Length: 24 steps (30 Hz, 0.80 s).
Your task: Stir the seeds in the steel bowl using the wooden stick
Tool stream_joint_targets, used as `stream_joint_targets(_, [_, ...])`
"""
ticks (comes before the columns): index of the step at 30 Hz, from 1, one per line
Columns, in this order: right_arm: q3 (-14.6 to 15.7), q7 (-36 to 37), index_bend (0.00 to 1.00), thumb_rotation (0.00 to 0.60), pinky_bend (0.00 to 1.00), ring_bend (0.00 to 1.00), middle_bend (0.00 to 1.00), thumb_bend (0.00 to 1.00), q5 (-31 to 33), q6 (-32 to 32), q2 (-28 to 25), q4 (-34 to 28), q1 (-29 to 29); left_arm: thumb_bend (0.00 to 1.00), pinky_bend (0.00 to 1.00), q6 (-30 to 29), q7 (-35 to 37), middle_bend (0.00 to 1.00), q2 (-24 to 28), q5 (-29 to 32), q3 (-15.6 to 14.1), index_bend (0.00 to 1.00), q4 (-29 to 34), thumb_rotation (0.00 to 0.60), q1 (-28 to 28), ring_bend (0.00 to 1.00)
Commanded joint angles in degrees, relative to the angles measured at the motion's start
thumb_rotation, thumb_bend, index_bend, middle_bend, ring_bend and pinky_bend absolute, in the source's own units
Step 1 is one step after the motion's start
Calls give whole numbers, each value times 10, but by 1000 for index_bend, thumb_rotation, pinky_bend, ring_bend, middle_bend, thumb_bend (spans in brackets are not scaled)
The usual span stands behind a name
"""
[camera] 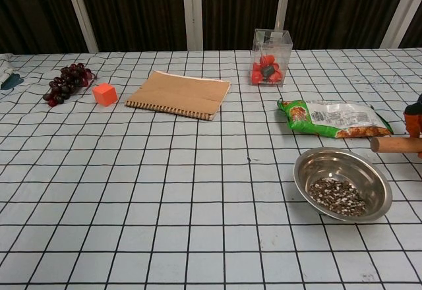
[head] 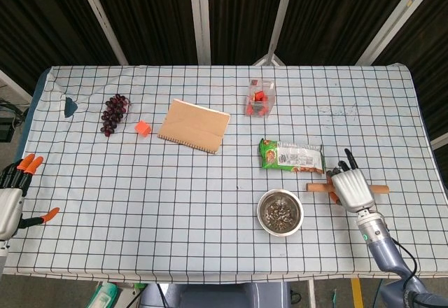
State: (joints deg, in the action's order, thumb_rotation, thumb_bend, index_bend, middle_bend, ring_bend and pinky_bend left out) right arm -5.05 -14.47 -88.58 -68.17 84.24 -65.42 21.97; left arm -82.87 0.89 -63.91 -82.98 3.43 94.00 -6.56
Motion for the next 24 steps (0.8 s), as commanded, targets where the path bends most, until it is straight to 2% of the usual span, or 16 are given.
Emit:
stream_joint_targets(1, [2, -5, 587, 600, 0, 231, 587, 557, 5, 3, 1, -2, 1, 81, 0, 2, 0, 0, 1, 1, 0, 0, 0, 600, -1, 0])
stream_joint_targets(9, [5, -45, 384, 600, 0, 105, 450, 557, 28, 18, -6, -18, 0, 81, 0, 2, -2, 0, 1, 1, -1, 0, 2, 600, 0, 0])
stream_joint_targets(18, [5, -68, 354, 600, 0, 87, 427, 557, 46, 16, -11, -42, -4, 80, 0, 2, -3, 0, 2, 1, -1, 0, 3, 600, 1, 0])
stream_joint_targets(24, [0, -71, 284, 600, 0, 57, 369, 557, 46, -12, -33, -61, -11, 81, 0, 1, -2, 0, 2, 1, -1, 0, 3, 600, 1, 0])
